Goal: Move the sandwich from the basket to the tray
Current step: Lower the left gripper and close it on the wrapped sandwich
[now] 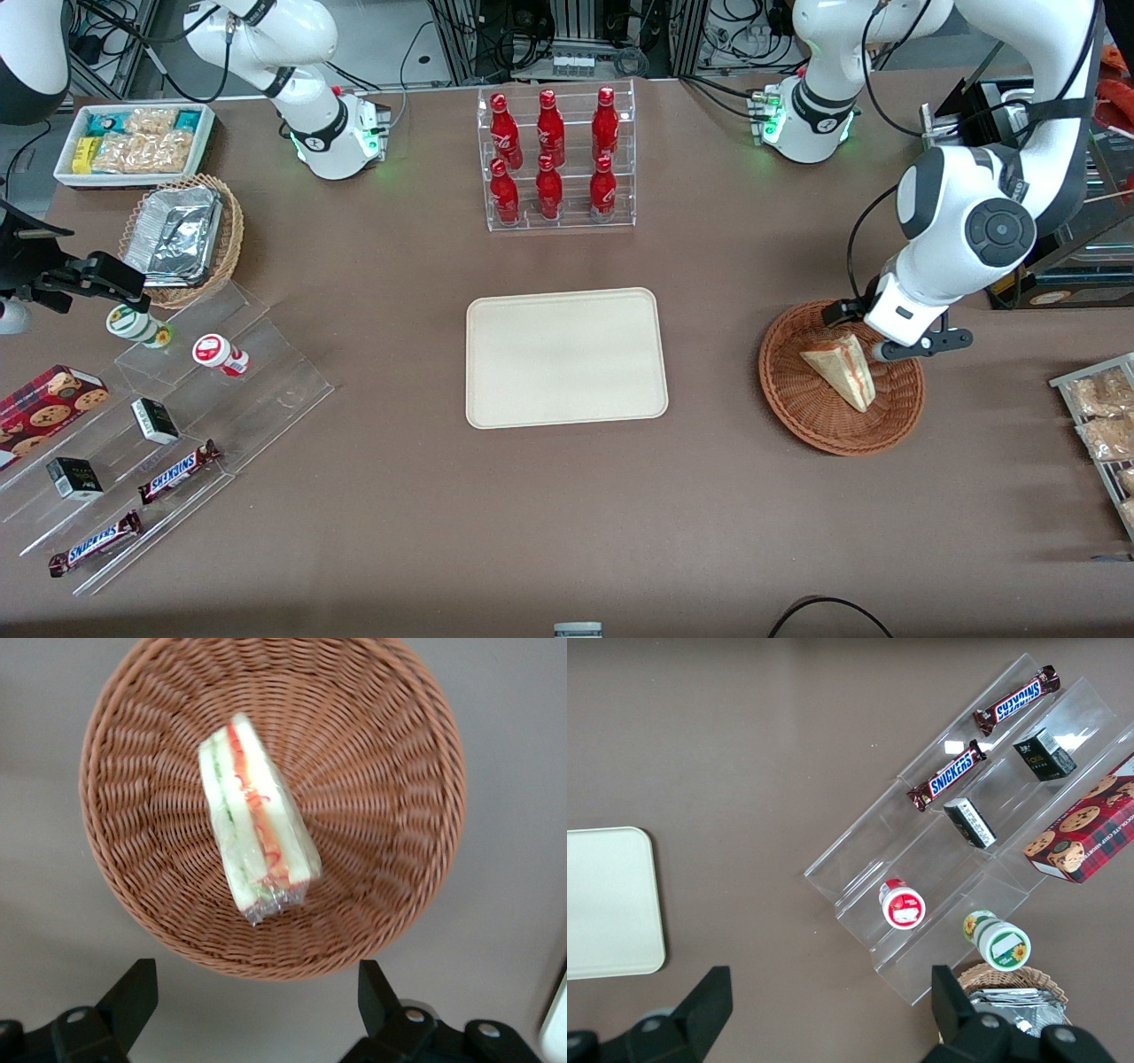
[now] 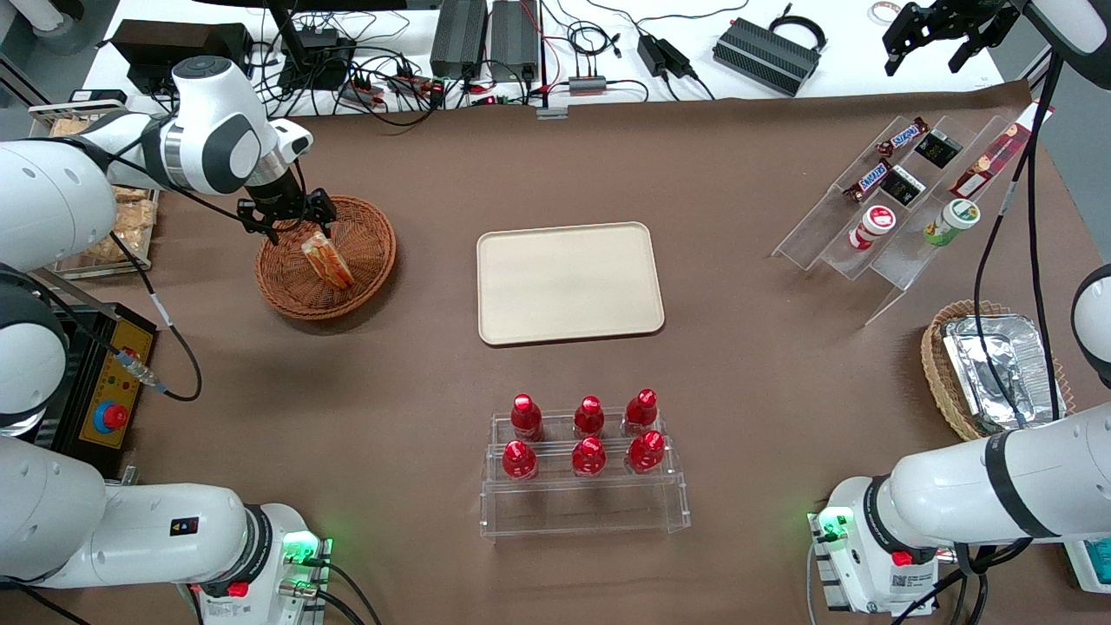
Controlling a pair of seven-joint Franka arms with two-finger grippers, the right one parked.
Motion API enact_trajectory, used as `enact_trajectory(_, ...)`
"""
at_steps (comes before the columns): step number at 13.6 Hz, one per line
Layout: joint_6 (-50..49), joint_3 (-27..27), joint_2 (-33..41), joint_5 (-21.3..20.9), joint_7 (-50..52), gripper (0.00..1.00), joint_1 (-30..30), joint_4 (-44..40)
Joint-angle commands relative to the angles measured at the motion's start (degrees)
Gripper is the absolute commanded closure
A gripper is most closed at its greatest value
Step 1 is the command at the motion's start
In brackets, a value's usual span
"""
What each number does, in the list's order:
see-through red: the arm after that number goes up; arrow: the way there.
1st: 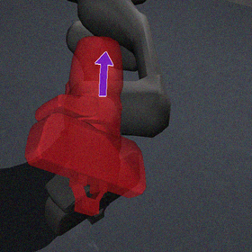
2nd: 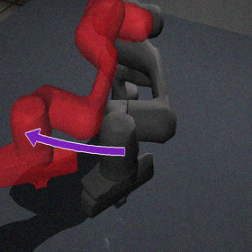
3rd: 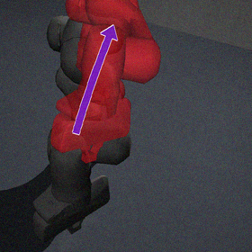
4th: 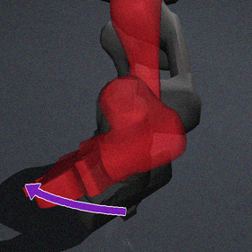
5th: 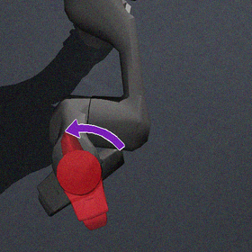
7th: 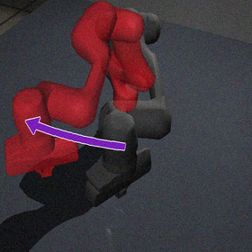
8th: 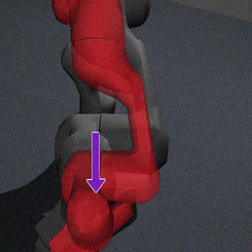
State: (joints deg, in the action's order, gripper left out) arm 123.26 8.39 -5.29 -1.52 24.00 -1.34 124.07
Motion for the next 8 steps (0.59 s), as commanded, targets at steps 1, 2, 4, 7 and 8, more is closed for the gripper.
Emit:
enact_trajectory(1,2.6,-0.5,-0.9,-0.2,10.2,0.0,-0.9,0.0)
enact_trajectory(2,3.7,-1.2,-0.9,0.3,12.8,0.0,-1.7,0.0)
enact_trajectory(4,7.5,-1.4,-2.2,0.4,18.3,0.0,-1.8,0.4)
enact_trajectory(7,11.6,-1.4,-5.2,-0.4,26.6,0.0,-1.8,0.3)
enact_trajectory(8,11.6,-1.4,-5.6,-0.3,26.9,0.0,-1.8,0.1)
